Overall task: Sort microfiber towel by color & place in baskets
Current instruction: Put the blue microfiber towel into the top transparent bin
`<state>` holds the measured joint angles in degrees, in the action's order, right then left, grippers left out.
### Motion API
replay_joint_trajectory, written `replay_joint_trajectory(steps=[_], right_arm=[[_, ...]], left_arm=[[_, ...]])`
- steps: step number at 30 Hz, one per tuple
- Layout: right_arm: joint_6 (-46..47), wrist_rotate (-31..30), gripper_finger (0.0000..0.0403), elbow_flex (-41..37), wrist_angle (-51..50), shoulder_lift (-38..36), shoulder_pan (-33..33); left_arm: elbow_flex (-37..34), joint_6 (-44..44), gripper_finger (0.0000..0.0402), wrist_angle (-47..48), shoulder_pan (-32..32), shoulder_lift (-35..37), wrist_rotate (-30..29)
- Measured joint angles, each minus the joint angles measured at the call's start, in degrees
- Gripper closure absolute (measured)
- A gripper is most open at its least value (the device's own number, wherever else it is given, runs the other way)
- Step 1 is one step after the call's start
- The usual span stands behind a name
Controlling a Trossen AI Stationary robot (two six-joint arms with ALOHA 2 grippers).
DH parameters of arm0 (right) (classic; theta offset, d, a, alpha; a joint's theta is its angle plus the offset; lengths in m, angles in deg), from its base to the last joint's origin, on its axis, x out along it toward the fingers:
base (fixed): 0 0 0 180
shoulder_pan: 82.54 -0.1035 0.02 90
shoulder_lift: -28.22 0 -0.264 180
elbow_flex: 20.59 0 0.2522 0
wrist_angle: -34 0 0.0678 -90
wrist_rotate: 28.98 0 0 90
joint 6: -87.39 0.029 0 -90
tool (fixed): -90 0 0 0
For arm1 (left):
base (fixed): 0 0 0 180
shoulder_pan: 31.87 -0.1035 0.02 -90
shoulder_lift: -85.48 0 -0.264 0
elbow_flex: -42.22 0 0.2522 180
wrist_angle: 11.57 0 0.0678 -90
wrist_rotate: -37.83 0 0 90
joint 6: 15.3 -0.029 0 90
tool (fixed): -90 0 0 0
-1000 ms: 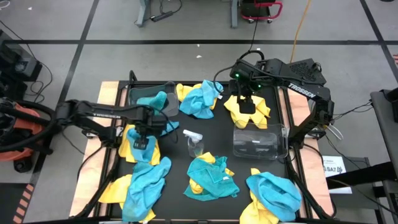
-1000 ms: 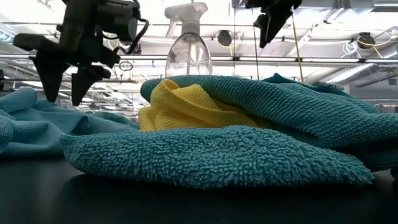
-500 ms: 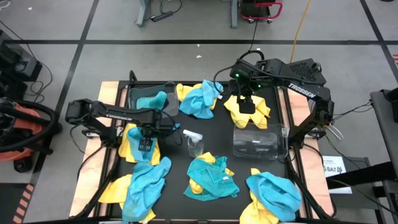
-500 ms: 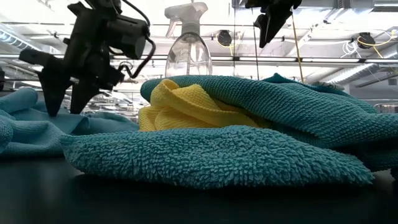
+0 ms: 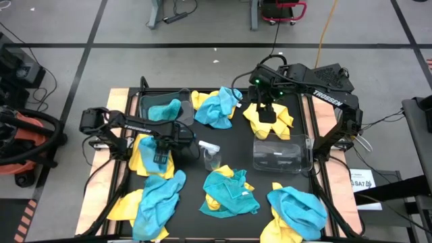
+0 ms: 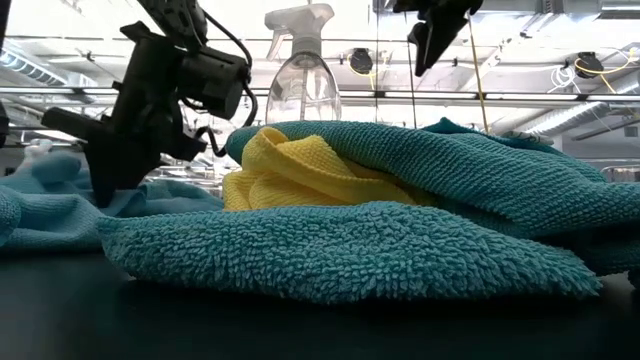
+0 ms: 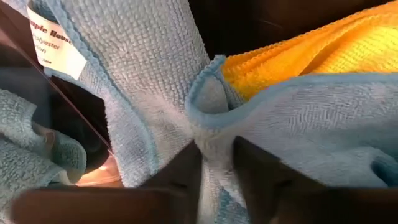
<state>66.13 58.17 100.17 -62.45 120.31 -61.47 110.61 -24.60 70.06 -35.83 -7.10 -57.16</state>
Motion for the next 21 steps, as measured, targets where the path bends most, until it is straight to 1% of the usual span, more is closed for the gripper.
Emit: replay_joint_trajectory(steps=[2,3,4,7,11,21], right_arm=[[-0.06,0.00,0.0149,0.00,0.10,0.00,0.00],[-0.11,0.00,0.0149,0.00,0.17,0.00,0.00],[-0.16,0.00,0.0149,0.00,0.21,0.00,0.00],[-0.17,0.00,0.0149,0.00,0.21,0.00,0.00],[-0.17,0.00,0.0149,0.00,0.21,0.00,0.00],[-0.19,0.00,0.0149,0.00,0.21,0.00,0.00]], left_arm=[[0.00,0.00,0.0371,0.08,0.00,0.00,0.02],[0.00,0.00,0.0385,0.33,0.00,0.06,0.04],[0.00,-0.04,0.0390,0.55,0.00,0.07,0.08],[0.21,-0.07,0.0388,1.52,0.13,0.07,0.46],[2.52,-0.03,0.0395,5.43,0.26,0.09,0.51],[13.96,0.00,0.0399,10.12,1.66,4.38,-0.24]])
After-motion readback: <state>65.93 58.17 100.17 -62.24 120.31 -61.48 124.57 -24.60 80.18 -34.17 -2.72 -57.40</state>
